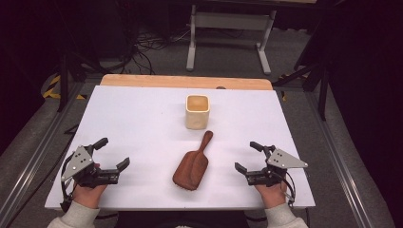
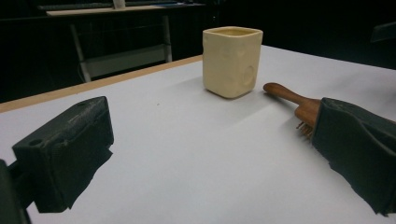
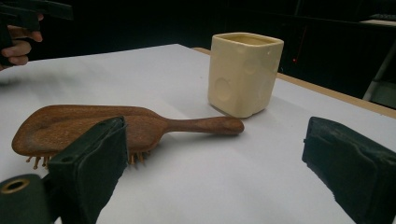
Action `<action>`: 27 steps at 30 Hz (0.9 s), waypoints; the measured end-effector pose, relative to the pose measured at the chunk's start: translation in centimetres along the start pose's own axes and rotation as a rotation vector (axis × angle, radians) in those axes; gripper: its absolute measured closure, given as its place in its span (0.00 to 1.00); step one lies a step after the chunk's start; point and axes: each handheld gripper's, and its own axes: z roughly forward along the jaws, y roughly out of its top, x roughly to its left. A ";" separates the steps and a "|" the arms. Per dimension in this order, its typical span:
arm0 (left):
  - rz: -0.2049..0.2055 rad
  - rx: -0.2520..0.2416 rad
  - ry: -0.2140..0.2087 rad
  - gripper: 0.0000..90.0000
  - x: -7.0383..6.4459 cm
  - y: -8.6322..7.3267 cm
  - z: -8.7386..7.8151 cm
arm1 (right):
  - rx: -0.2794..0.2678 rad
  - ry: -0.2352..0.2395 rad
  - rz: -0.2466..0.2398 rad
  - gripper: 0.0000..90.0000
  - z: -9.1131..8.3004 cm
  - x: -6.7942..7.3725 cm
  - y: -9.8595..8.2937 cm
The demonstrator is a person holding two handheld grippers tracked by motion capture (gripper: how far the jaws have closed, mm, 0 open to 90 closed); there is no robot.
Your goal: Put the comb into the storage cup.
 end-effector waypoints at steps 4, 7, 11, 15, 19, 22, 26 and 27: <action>-0.003 0.007 -0.001 0.00 0.0 0.1 -0.2 | 0.000 0.003 -0.005 0.08 0.0 0.0 0.1; 0.007 0.015 -0.018 0.00 0.1 0.1 -0.2 | -0.001 0.006 -0.007 0.08 0.0 0.1 0.2; 0.011 0.015 -0.017 0.01 0.1 0.1 -0.2 | 0.000 0.006 -0.007 0.08 0.0 0.1 0.4; 0.005 0.017 -0.014 0.02 0.1 0.1 -0.3 | 0.006 0.014 -0.012 0.08 0.2 0.1 0.7; 0.007 0.014 -0.013 0.02 0.1 0.0 -0.3 | 0.018 0.028 -0.019 0.08 0.6 0.2 1.4; 0.008 0.015 -0.013 0.02 0.1 0.0 -0.3 | 0.029 0.040 -0.023 0.08 1.2 0.2 2.0; 0.008 0.020 -0.017 0.02 0.2 0.0 -0.2 | 0.045 0.068 -0.023 0.08 2.5 0.1 3.1; 0.008 0.020 -0.017 0.02 0.2 0.0 -0.2 | 0.048 0.073 -0.030 0.08 2.8 0.1 3.4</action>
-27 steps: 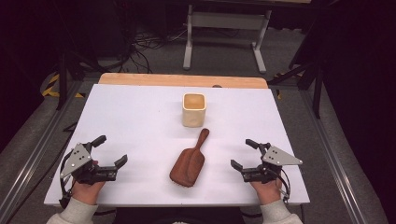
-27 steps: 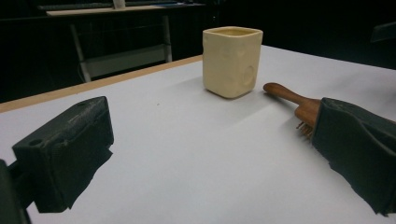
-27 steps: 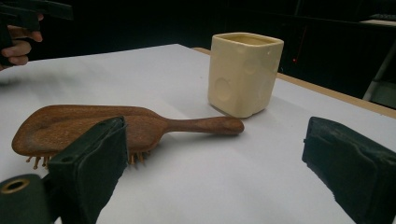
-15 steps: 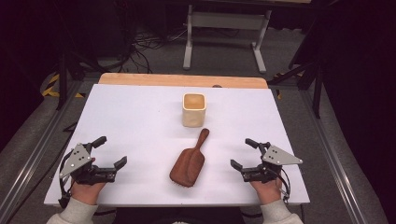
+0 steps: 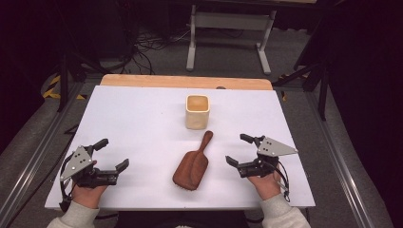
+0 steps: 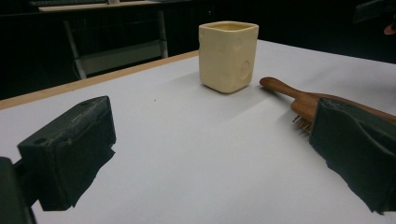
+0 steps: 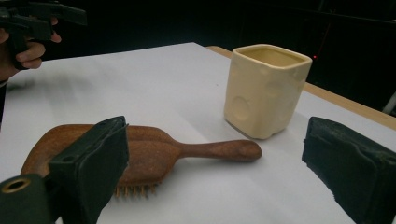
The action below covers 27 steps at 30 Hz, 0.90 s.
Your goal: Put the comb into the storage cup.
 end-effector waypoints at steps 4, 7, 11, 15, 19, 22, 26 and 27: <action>-0.001 -0.004 -0.001 0.02 0.0 0.0 0.0 | 0.010 0.024 -0.009 0.09 1.0 -0.1 1.1; -0.003 -0.003 0.003 0.02 0.0 0.0 0.0 | 0.015 0.034 -0.019 0.09 1.6 -0.1 1.7; -0.002 -0.003 0.002 0.02 0.1 0.0 0.0 | 0.022 0.056 -0.026 0.11 2.5 -0.2 2.5; -0.003 -0.004 -0.004 0.02 0.1 0.0 0.1 | 0.033 0.088 -0.039 0.12 3.5 -0.2 3.4; -0.002 0.000 -0.006 0.02 0.0 0.0 0.0 | 0.044 0.107 -0.042 0.14 4.2 -0.3 3.8; -0.001 0.000 -0.007 0.02 0.0 0.0 0.0 | 0.055 0.123 -0.049 0.16 4.9 -0.3 4.2; 0.000 0.000 -0.009 0.02 0.1 0.0 0.0 | 0.072 0.155 -0.046 0.19 5.9 -0.5 4.6; 0.000 0.000 -0.009 0.02 0.1 0.0 0.0 | 0.072 0.155 -0.046 0.19 5.9 -0.5 4.6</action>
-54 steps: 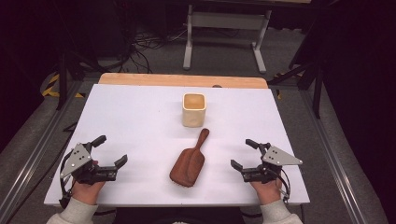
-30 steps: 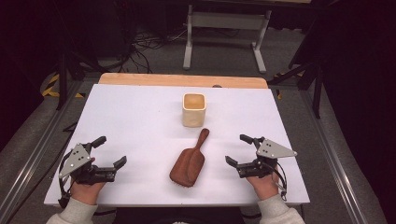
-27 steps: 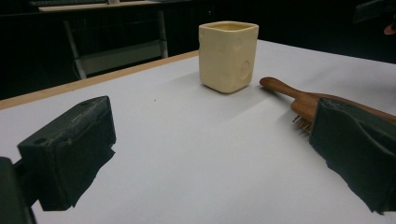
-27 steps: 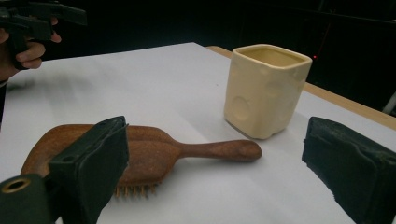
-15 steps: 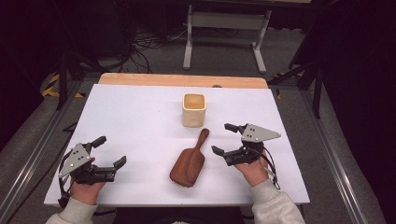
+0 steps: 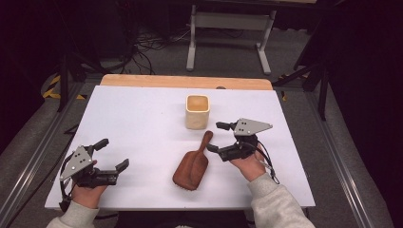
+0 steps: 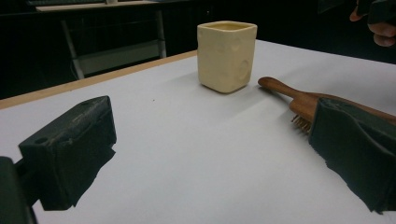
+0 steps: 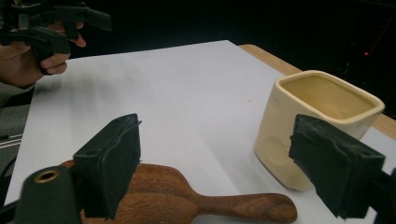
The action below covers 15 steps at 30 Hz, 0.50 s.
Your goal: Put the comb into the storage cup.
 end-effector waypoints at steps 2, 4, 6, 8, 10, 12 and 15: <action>0.000 -0.001 0.001 0.02 0.0 0.0 0.0 | 0.008 0.008 -0.002 0.19 0.4 -0.1 0.3; 0.000 -0.001 0.000 0.02 0.0 0.0 0.0 | 0.012 0.019 -0.002 0.21 0.8 -0.2 0.5; 0.001 -0.001 -0.002 0.02 0.0 0.0 0.0 | 0.022 0.034 -0.009 0.24 1.4 -0.3 0.9; 0.001 -0.002 -0.001 0.02 0.0 0.0 0.0 | 0.032 0.045 -0.016 0.29 1.8 -0.3 1.2; 0.001 -0.001 -0.002 0.02 0.0 0.0 0.0 | 0.040 0.051 -0.023 0.35 2.1 -0.4 1.4; 0.002 -0.001 -0.002 0.03 0.0 0.0 0.0 | 0.051 0.056 -0.023 0.44 2.4 -0.5 1.6; 0.002 -0.006 -0.002 0.03 0.0 0.0 0.0 | 0.068 0.057 -0.023 0.60 2.6 -0.6 1.8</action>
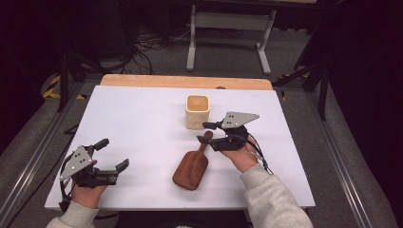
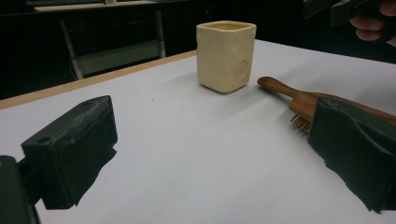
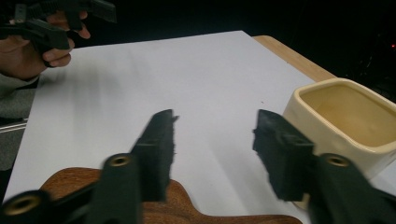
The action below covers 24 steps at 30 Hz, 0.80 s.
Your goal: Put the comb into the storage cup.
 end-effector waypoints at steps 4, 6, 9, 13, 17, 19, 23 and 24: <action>-0.001 -0.002 0.000 0.03 0.0 0.0 0.0 | 0.058 0.013 -0.005 0.96 0.7 -0.5 0.6; -0.001 -0.002 0.000 0.03 0.0 0.0 0.0 | 0.069 0.015 0.001 1.00 0.8 -0.7 0.7; -0.001 0.001 -0.001 0.03 0.1 0.0 -0.1 | 0.108 0.025 0.003 1.00 1.4 -1.2 1.0; -0.003 -0.005 -0.002 0.03 0.1 0.0 0.0 | 0.145 0.029 -0.028 1.00 2.1 -1.5 1.3; -0.005 -0.005 -0.001 0.03 0.1 0.0 0.0 | 0.197 0.034 -0.045 1.00 2.8 -1.8 1.5; -0.005 -0.005 -0.001 0.03 0.1 0.0 0.0 | 0.205 0.035 -0.053 1.00 2.9 -1.9 1.6; -0.005 -0.003 -0.004 0.03 0.1 0.0 0.0 | 0.241 0.036 -0.065 1.00 3.5 -2.1 1.6; -0.004 -0.003 -0.004 0.03 0.1 0.0 0.0 | 0.249 0.035 -0.070 1.00 3.6 -2.2 1.6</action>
